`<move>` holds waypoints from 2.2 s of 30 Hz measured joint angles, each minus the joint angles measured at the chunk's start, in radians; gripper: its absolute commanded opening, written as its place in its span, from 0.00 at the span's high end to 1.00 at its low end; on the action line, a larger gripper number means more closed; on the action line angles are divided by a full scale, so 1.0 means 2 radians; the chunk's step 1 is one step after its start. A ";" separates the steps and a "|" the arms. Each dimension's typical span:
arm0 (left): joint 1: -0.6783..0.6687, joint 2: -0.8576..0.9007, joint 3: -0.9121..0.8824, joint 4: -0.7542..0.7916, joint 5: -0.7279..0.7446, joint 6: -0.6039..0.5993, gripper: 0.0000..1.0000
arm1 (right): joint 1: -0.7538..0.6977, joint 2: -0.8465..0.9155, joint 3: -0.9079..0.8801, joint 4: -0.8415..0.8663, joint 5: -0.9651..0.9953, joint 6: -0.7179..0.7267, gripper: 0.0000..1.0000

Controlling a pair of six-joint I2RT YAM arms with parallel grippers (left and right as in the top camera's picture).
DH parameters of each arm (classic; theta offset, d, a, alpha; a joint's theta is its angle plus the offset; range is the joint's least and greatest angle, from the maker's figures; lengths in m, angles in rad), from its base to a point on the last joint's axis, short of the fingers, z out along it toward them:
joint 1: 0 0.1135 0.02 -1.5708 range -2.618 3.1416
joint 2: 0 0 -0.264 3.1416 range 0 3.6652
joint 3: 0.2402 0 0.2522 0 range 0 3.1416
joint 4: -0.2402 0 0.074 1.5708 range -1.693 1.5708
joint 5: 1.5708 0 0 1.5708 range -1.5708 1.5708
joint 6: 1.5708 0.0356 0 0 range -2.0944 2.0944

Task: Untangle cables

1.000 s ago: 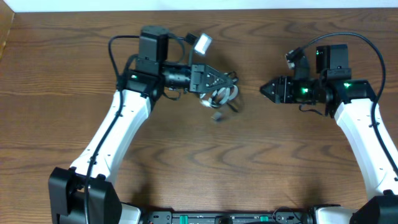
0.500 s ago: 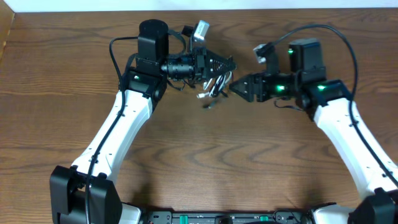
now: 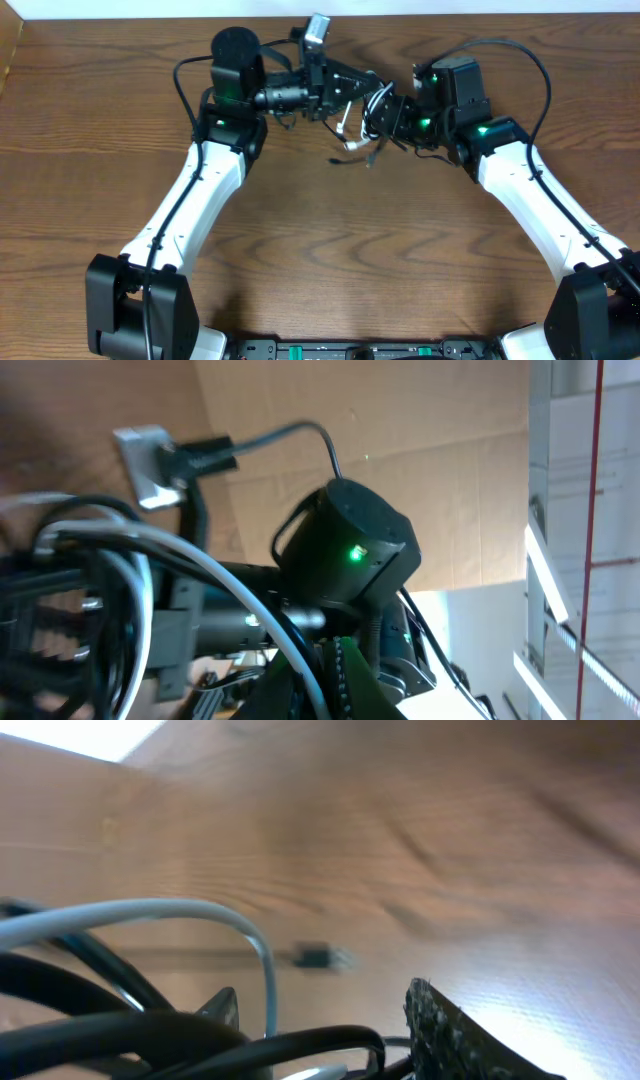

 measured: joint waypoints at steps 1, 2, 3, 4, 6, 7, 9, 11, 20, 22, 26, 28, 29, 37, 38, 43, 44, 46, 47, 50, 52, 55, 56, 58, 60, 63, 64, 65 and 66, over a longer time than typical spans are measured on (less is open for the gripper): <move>0.007 0.001 -0.002 0.001 0.001 0.002 0.93 | -0.003 0.000 0.002 -0.016 0.005 -0.001 0.55; 0.015 0.001 -0.005 0.001 0.004 0.007 0.93 | -0.008 0.001 0.004 -0.043 0.007 -0.006 0.58; 0.026 0.001 -0.007 0.000 0.010 0.012 0.93 | -0.014 0.001 0.004 -0.060 0.008 -0.013 0.59; 0.035 0.001 -0.008 0.001 0.014 0.019 0.93 | -0.020 0.001 0.005 -0.080 0.017 -0.022 0.59; 0.068 -0.002 -0.006 0.010 0.028 0.042 0.93 | -0.041 0.009 -0.002 -0.114 0.040 -0.042 0.59; 0.082 -0.003 -0.006 0.010 0.035 0.054 0.93 | -0.050 0.015 -0.003 -0.129 0.046 -0.053 0.60; 0.097 -0.004 -0.006 0.010 0.044 0.073 0.93 | -0.063 0.023 -0.006 -0.151 0.059 -0.071 0.60; 0.113 -0.004 -0.005 0.001 0.061 0.102 0.92 | -0.068 0.025 -0.008 -0.162 0.063 -0.088 0.61; 0.090 -0.005 0.004 -0.269 0.056 0.288 0.92 | -0.068 0.025 -0.008 -0.175 0.046 -0.125 0.57; 0.081 -0.006 0.005 -0.351 0.014 0.342 0.91 | -0.068 0.025 -0.009 -0.181 0.045 -0.128 0.53; 0.074 -0.006 0.005 -0.445 -0.092 0.412 0.59 | -0.068 0.025 -0.009 -0.183 0.045 -0.135 0.46; 0.069 -0.006 0.005 -0.469 -0.140 0.437 0.43 | -0.068 0.025 -0.009 -0.184 0.045 -0.139 0.43; 0.066 -0.006 0.005 -0.477 -0.160 0.449 0.34 | -0.068 0.025 -0.009 -0.183 0.045 -0.140 0.43; 0.023 -0.007 0.005 -0.551 -0.302 0.519 0.22 | -0.068 0.025 -0.009 -0.187 0.046 -0.141 0.39; 0.020 -0.008 0.005 -0.575 -0.351 0.522 0.22 | -0.068 0.025 -0.009 -0.188 0.046 -0.141 0.39; 0.017 -0.008 0.005 -0.586 -0.468 0.524 0.36 | -0.068 0.025 -0.009 -0.189 0.046 -0.145 0.39; 0.018 -0.008 0.005 -0.582 -0.480 0.525 0.38 | -0.068 0.025 -0.009 -0.189 0.046 -0.145 0.39; 0.018 -0.004 0.005 -0.560 -0.507 0.535 0.39 | -0.068 0.025 -0.009 -0.188 0.046 -0.145 0.39; 0.017 0.000 0.005 -0.548 -0.515 0.545 0.39 | -0.068 0.025 -0.009 -0.189 0.046 -0.145 0.39; 0.017 0.026 0.005 -0.524 -0.527 0.585 0.41 | -0.068 0.025 -0.009 -0.190 0.046 -0.145 0.39; 0.017 0.050 0.005 -0.519 -0.532 0.618 0.43 | -0.068 0.025 -0.009 -0.190 0.047 -0.145 0.39; 0.017 0.082 0.005 -0.514 -0.538 0.669 0.45 | -0.068 0.025 -0.009 -0.190 0.047 -0.145 0.39; 0.017 0.092 0.005 -0.512 -0.539 0.689 0.45 | -0.068 0.025 -0.009 -0.190 0.047 -0.145 0.39; 0.017 0.103 0.005 -0.505 -0.541 0.717 0.45 | -0.068 0.025 -0.009 -0.190 0.047 -0.145 0.39; 0.017 0.113 0.005 -0.490 -0.541 0.737 0.47 | -0.068 0.025 -0.009 -0.190 0.047 -0.145 0.39; 0.017 0.128 0.005 -0.463 -0.547 0.756 0.54 | -0.068 0.025 -0.009 -0.190 0.047 -0.145 0.39; 0.017 0.138 0.005 -0.452 -0.554 0.761 0.58 | -0.068 0.025 -0.009 -0.191 0.047 -0.145 0.39; 0.017 0.146 0.005 -0.448 -0.556 0.764 0.60 | -0.068 0.025 -0.009 -0.191 0.047 -0.145 0.39; 0.017 0.153 0.005 -0.446 -0.557 0.766 0.63 | -0.068 0.025 -0.009 -0.192 0.047 -0.145 0.39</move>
